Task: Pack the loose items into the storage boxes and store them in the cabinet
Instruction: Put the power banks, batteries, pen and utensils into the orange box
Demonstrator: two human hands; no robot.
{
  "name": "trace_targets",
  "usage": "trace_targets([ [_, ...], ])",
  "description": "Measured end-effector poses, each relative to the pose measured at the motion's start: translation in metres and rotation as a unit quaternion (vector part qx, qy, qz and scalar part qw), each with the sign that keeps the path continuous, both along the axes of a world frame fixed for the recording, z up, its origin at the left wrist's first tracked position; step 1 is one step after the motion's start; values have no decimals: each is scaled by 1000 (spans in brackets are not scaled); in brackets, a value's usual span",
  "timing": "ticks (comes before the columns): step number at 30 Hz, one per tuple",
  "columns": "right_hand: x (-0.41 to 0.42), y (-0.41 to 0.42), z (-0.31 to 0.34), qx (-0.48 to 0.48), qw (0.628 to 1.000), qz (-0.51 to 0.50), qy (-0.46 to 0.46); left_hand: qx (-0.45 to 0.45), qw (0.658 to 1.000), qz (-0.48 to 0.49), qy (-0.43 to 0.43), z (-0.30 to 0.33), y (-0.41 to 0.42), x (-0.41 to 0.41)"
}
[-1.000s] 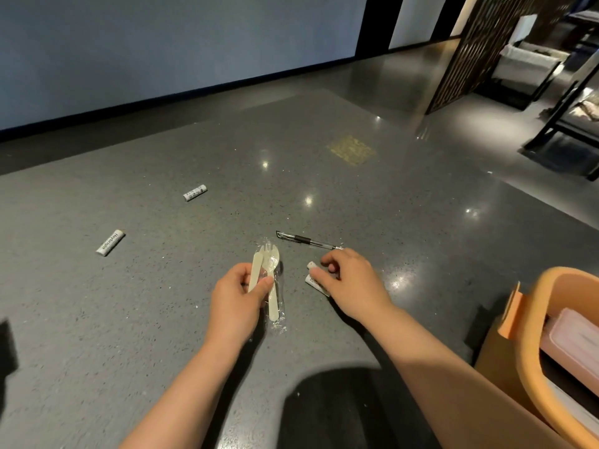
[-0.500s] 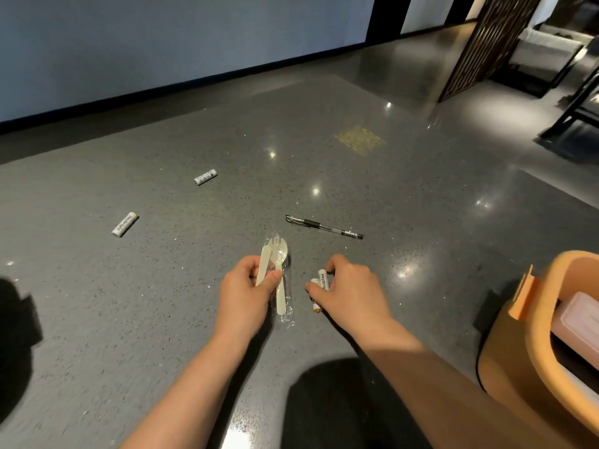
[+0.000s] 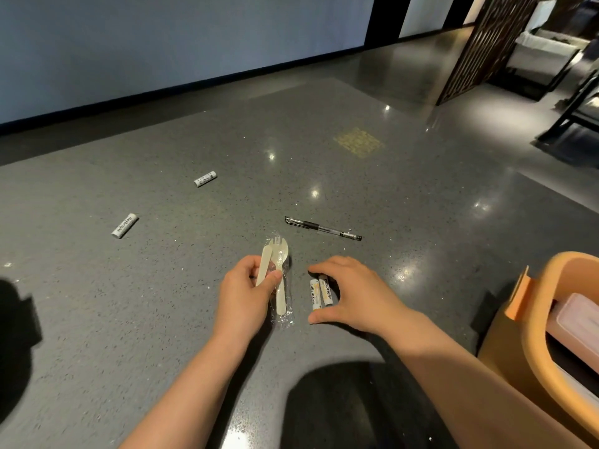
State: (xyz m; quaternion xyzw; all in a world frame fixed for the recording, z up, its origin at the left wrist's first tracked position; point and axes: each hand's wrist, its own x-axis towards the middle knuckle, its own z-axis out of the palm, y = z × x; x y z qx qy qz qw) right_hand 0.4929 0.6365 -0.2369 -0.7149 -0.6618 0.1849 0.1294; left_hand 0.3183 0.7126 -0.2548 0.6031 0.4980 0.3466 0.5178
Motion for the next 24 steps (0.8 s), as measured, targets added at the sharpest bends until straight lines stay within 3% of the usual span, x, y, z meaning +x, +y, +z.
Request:
trace_targets([
  [24,-6,-6,9,-40,997,-32,60,7,1000,-14,6,3,-6,-4],
])
